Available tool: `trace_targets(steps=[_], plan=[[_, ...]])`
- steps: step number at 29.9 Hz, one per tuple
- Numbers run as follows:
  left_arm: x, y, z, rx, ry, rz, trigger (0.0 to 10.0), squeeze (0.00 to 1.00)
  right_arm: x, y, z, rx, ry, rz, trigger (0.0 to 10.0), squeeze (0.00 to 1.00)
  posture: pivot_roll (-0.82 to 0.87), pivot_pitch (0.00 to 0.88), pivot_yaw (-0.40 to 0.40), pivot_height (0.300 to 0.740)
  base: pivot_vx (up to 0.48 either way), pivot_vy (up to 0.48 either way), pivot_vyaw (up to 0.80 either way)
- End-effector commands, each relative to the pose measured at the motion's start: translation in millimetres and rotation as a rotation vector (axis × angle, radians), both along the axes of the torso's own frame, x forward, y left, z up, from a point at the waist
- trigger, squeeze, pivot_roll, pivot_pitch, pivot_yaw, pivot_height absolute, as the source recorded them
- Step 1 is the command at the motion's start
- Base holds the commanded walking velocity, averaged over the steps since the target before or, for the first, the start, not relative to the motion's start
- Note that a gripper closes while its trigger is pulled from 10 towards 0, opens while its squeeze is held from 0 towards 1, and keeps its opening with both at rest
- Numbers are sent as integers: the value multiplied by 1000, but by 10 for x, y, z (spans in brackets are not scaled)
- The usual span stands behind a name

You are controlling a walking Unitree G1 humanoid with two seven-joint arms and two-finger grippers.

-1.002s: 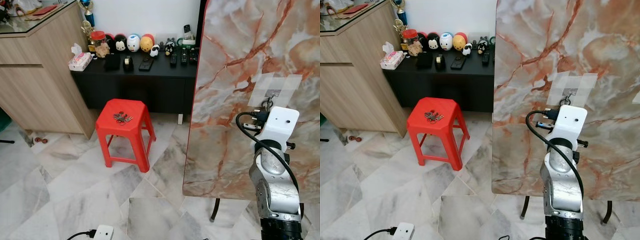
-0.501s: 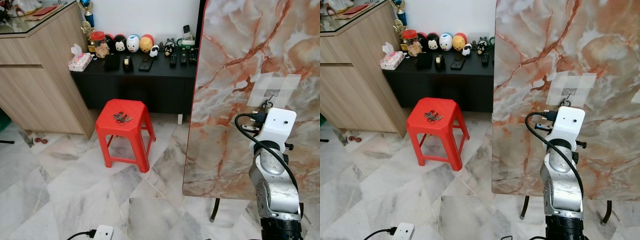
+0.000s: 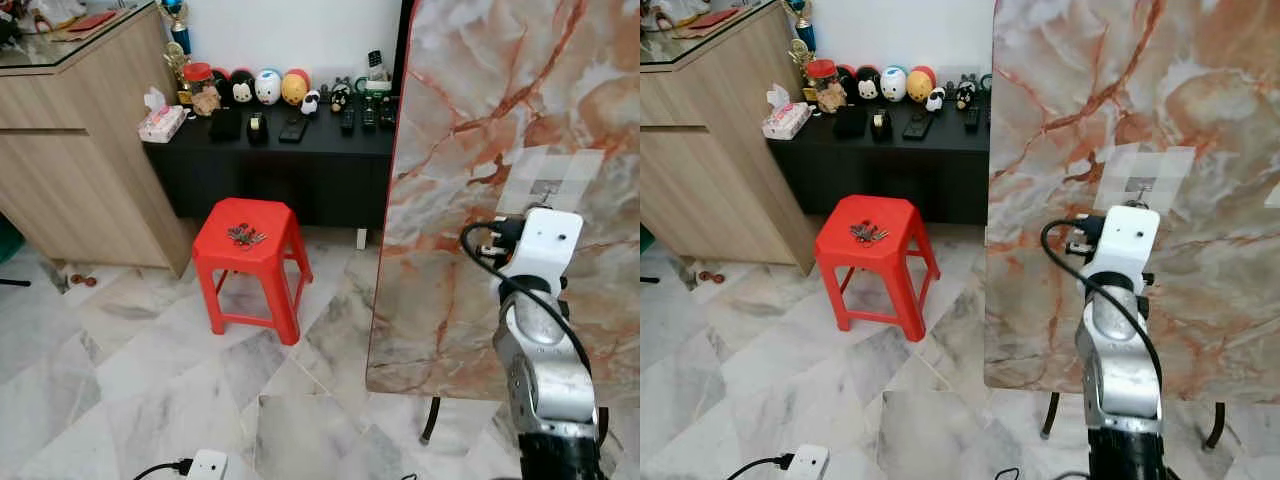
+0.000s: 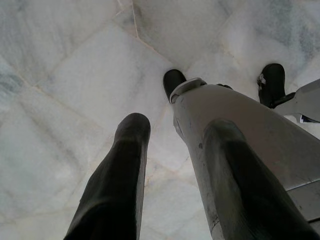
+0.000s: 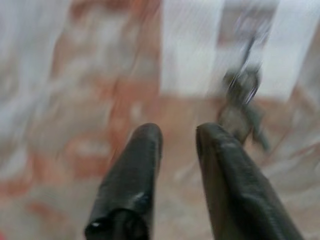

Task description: Hang keys on a hook

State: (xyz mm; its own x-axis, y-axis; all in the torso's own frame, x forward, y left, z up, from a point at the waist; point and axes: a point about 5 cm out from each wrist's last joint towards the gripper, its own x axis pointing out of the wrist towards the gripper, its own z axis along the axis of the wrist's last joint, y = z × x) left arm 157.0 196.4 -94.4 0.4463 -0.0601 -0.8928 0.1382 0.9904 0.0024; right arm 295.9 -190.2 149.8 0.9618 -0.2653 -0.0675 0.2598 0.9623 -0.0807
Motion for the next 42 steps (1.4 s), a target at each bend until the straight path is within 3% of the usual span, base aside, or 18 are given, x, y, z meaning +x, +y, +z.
trace_targets(steps=[1, 4, 5, 6, 8, 11, 12, 17, 21, 26, 27, 32, 42], plan=[[-86, 39, -29, 10, 41, -9, 10000, 0, -56, 1, 37, -15, -7, 10, 10000, 1000, -153, 38, 32, 740, 0, 0, 0], [-85, 40, -29, 10, 41, -10, 10000, 0, -149, -6, -71, -23, 40, 25, 10000, 1000, -158, 38, 34, 740, 0, 0, 0], [-83, 42, -28, 9, 42, -12, 10000, 0, -231, 7, -220, -42, 104, 69, 10000, 737, -164, 37, 35, 740, 0, 0, 0], [-82, 42, -27, 10, 42, -13, 10000, 0, -277, 11, -331, -60, 147, 95, 10000, 0, -166, 37, 36, 740, 0, 0, 0], [-80, 43, -26, 10, 42, -15, 10000, 0, -323, 13, -439, -79, 188, 120, 10000, 0, -167, 38, 37, 740, 0, 0, 0], [-73, 39, -24, 9, 40, -15, 10000, 0, -440, -61, -946, -79, 346, 145, 10000, 0, -165, 38, 38, 740, 0, 0, 0], [-72, 38, -24, 9, 40, -14, 10000, 0, -454, -71, -1002, -76, 365, 146, 10000, 0, -164, 37, 38, 740, 0, 0, 0], [-64, 39, -21, 12, 36, -9, 10000, 0, -706, -122, -1726, 31, 631, 137, 10000, 0, -167, 41, 46, 740, 0, 0, 0], [-56, 44, -18, 18, 29, -3, 10000, 0, -951, -154, -2075, 90, 782, 99, 10000, 0, -160, 35, 48, 740, 0, 0, 0], [-67, 53, -21, 25, 23, 9, 10000, 0, -1159, -130, -2255, 128, 864, 120, 10000, 0, -168, 0, 57, 740, 0, 0, 0], [-74, 58, -23, 38, 28, -5, 10000, 0, -1302, -140, -2347, 156, 914, 102, 10000, 0, -169, 0, 59, 740, 0, 0, 0], [-113, 64, -36, 43, 33, -16, 10000, 0, -1528, -172, -2466, 199, 982, 33, 10000, 0, -150, 0, 63, 740, 0, 0, 0], [-127, 67, -41, 58, 40, -36, 10000, 0, -1471, -92, -2469, 273, 936, -7, 10000, 0, -166, 0, 57, 740, 0, 132, 0]])
